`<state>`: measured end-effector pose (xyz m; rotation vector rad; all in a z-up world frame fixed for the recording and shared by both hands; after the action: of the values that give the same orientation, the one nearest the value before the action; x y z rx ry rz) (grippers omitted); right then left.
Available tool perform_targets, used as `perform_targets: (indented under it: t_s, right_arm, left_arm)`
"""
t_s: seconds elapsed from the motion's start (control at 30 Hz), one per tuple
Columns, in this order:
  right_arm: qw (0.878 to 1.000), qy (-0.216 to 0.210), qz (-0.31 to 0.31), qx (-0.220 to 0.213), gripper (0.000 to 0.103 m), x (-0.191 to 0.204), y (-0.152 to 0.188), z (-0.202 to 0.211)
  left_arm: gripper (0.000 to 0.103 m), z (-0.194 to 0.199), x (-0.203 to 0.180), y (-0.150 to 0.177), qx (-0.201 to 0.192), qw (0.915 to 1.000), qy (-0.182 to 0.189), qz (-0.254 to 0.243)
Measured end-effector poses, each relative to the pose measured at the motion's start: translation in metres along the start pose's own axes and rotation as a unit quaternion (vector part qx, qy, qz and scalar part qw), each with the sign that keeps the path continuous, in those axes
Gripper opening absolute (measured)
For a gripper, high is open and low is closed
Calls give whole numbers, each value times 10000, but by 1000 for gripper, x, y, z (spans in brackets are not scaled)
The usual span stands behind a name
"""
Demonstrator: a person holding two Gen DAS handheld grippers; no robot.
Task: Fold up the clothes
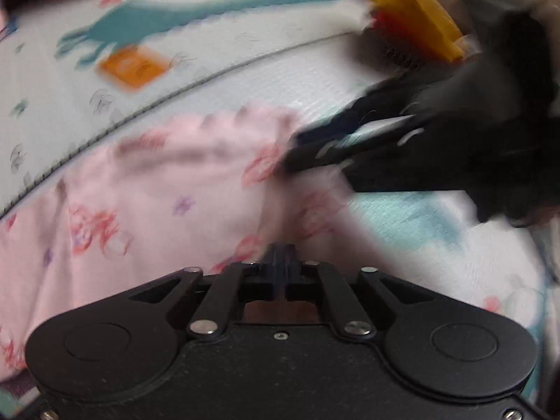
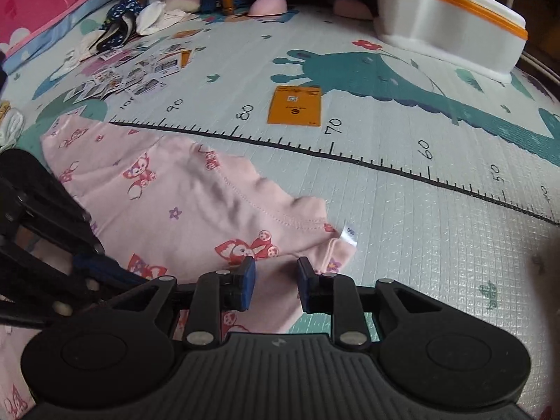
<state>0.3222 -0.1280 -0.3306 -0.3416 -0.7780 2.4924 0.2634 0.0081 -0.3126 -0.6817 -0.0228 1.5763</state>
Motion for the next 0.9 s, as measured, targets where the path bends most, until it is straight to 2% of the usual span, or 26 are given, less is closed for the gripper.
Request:
perform_targets:
  t_s: [0.07, 0.17, 0.2, 0.27, 0.33, 0.4, 0.47, 0.5, 0.53, 0.57, 0.67, 0.73, 0.83, 0.9]
  right_arm:
    - [10000, 34, -47, -68, 26, -1, -3, 3]
    - [9998, 1, -127, -164, 26, -5, -5, 8]
    - [9997, -6, -155, -168, 26, -8, -6, 9]
    - [9993, -14, -337, -150, 28, -15, -4, 14]
    - [9980, -120, -607, -133, 28, -23, -1, 19]
    - [9966, -208, -799, -61, 29, -30, 4, 24]
    - [9955, -257, -914, -6, 29, -32, 10, 26]
    - [9948, -300, -974, 23, 29, -33, 13, 26]
    - [9940, -343, -1033, 52, 29, -33, 16, 26]
    - [9932, -385, -1093, 81, 29, -34, 20, 26]
    - [9904, -514, -1270, 168, 29, -35, 29, 26]
    - [9886, -608, -1357, 214, 30, -34, 34, 26]
    - [9875, -733, -1373, 262, 32, -30, 37, 25]
    - [9871, -792, -1364, 278, 32, -28, 39, 25]
  left_arm:
    - [2, 8, 6, -4, 4, 9984, 159, 548]
    - [3, 25, 3, 2, 2, 9988, 157, 464]
    - [3, 31, -2, 8, -13, 9995, 144, 263]
    - [3, 43, -20, 27, -76, 9986, 170, -494]
    - [3, 54, -38, 48, -78, 9918, 272, -1250]
    - [4, 62, -60, 77, 141, 9775, 649, -2001]
    - [12, 67, -76, 109, 281, 9558, 782, -2821]
    - [17, 69, -84, 125, 335, 9421, 798, -3239]
    - [32, 70, -89, 139, 365, 9294, 804, -3584]
    - [44, 71, -92, 149, 373, 9215, 807, -3780]
    - [45, 72, -99, 172, 401, 9054, 796, -4151]
    - [45, 66, -102, 181, 304, 8947, 553, -4421]
    - [44, 61, -106, 193, 290, 8716, 379, -4878]
    - [34, 60, -106, 199, 336, 8610, 324, -5065]
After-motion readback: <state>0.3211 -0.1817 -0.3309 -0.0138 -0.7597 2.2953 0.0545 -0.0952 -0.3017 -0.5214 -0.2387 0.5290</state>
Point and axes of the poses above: each gripper's, at about its wrist camera, not at the fingertips, and z roughly against the way its jaws point, x to its left, y to its underside, the point moved 6 cm from there along -z, roughly the way its jaws point, and after that the axes turned 14 degrees about z, right-handed, at the moved point
